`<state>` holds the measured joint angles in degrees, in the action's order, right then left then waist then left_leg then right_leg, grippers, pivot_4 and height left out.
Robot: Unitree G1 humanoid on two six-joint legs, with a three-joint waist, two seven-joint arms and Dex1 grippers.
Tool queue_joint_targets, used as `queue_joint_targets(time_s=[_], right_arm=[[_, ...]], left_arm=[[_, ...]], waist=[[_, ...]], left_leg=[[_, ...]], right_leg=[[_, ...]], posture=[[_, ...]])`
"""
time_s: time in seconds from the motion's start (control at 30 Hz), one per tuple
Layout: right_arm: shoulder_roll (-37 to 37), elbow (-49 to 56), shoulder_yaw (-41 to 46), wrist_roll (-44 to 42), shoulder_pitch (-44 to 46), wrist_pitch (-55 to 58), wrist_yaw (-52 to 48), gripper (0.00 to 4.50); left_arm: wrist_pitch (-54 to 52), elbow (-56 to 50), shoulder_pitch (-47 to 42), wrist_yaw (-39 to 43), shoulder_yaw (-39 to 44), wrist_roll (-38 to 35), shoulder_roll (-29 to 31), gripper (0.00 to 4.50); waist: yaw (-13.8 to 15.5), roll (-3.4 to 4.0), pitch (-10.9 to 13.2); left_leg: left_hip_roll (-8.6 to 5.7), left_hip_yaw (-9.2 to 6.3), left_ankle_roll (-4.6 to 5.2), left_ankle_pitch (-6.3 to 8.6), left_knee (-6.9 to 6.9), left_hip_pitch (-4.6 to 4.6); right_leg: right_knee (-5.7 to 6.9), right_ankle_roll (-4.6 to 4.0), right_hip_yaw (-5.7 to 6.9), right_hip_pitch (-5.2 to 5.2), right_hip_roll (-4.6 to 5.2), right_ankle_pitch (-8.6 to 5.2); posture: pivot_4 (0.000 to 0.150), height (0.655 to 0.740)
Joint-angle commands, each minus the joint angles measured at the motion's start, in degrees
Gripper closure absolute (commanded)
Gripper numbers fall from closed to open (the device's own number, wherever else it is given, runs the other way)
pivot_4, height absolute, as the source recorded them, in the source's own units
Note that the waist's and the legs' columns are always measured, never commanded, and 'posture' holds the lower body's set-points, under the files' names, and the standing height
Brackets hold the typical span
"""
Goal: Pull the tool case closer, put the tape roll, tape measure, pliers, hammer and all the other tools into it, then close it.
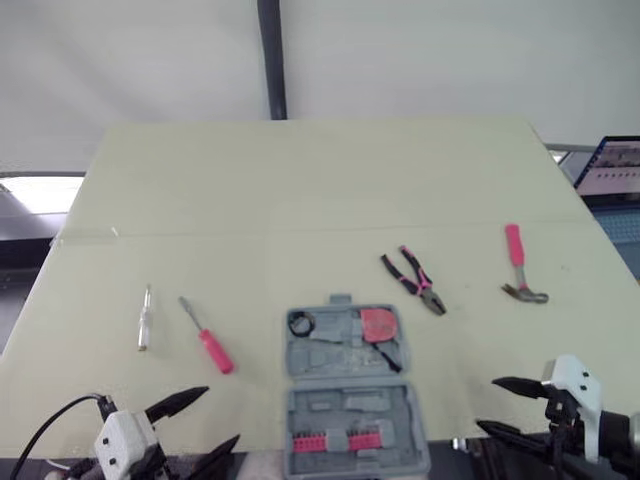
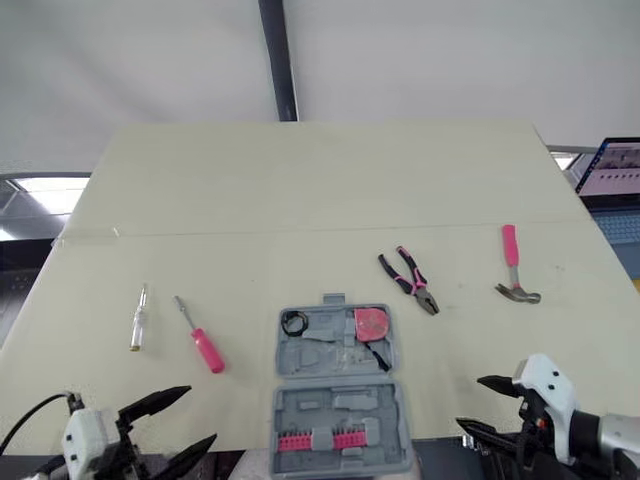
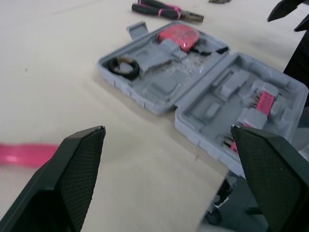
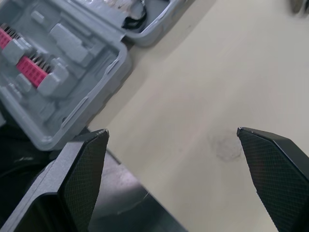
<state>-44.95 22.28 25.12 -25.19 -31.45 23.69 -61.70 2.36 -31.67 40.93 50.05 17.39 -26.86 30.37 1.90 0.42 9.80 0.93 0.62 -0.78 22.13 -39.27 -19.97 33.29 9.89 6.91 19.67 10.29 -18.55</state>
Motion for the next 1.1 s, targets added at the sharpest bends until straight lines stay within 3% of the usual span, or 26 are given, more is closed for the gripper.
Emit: queue_joint_targets(time_s=[0.03, 0.23, 0.4, 0.57, 0.7, 0.9, 1.1], right_arm=[[1.63, 0.39, 1.09, 0.16, 0.87, -0.63, 3.4, 0.01], [6.05, 3.42, 2.48, 0.27, 2.85, -1.35, 9.96, 0.01], [6.88, 6.72, 1.84, 0.36, 4.42, 2.47, 15.36, 0.01], [6.39, 7.31, -3.68, 0.92, 12.94, 10.8, 21.88, 0.01], [6.19, 0.67, -9.64, 1.55, 23.27, 19.27, 25.21, 0.01], [7.33, -11.96, -16.62, 6.99, 35.59, 15.71, 27.02, 0.01], [8.65, -21.44, -20.52, 9.32, 42.07, 12.07, 25.5, 0.01]], left_arm=[[-3.03, -4.2, -6.25, -1.39, -2.71, -2.53, 0.94, 0.0], [-6.26, -4.52, -16.84, -3.81, -9.54, -1.32, -0.32, 0.0], [-7.4, -4.02, -17.81, -4.1, -10.5, -1.46, -0.16, 0.0], [-8.63, -4.6, -17.76, -4.86, -10.38, -1.74, -0.06, 0.0], [-8.73, -4.72, -17.24, -5.21, -10.5, -0.77, 0.03, 0.0], [-8.89, -5.13, -16.78, -6.92, -10.38, -0.2, -0.52, 0.0], [-9.2, -6.36, -16.25, -8.66, -10.58, 0.82, -0.64, 0.0]], waist=[[-0.17, 0.0, 0.0], [-0.56, 0.07, -0.04], [-0.5, 0.1, -0.06], [-0.51, 0.1, -0.06], [-0.59, 0.12, -0.07], [-0.47, 0.15, -0.07], [-0.7, 0.14, -0.07]], left_leg=[[0.0, 0.01, 0.0, 0.0, -0.02, 0.03], [-0.01, 0.07, -0.01, 0.0, 0.01, 0.23], [-0.01, 0.14, -0.02, -0.01, 0.08, 0.31], [-0.01, 0.16, -0.02, -0.01, 0.05, 0.35], [0.0, 0.16, -0.03, -0.01, 0.06, 0.35], [-0.01, 0.15, -0.03, -0.01, 0.05, 0.31], [-0.01, 0.18, -0.03, -0.01, 0.05, 0.28]], right_leg=[[0.06, 0.0, -0.02, 0.0, 0.0, 0.0], [0.18, 0.01, -0.06, -0.08, 0.0, 0.01], [0.17, 0.01, -0.12, -0.09, -0.01, 0.0], [0.18, 0.01, -0.18, -0.12, 0.0, 0.0], [0.21, 0.0, -0.17, -0.08, -0.01, 0.0], [0.23, 0.0, -0.15, -0.05, -0.01, 0.0], [0.23, 0.0, -0.16, -0.01, -0.01, 0.0]], posture=[[0.15, 0.74], [0.15, 0.74], [0.15, 0.74], [0.15, 0.74], [0.15, 0.74], [0.15, 0.74], [0.15, 0.74]])
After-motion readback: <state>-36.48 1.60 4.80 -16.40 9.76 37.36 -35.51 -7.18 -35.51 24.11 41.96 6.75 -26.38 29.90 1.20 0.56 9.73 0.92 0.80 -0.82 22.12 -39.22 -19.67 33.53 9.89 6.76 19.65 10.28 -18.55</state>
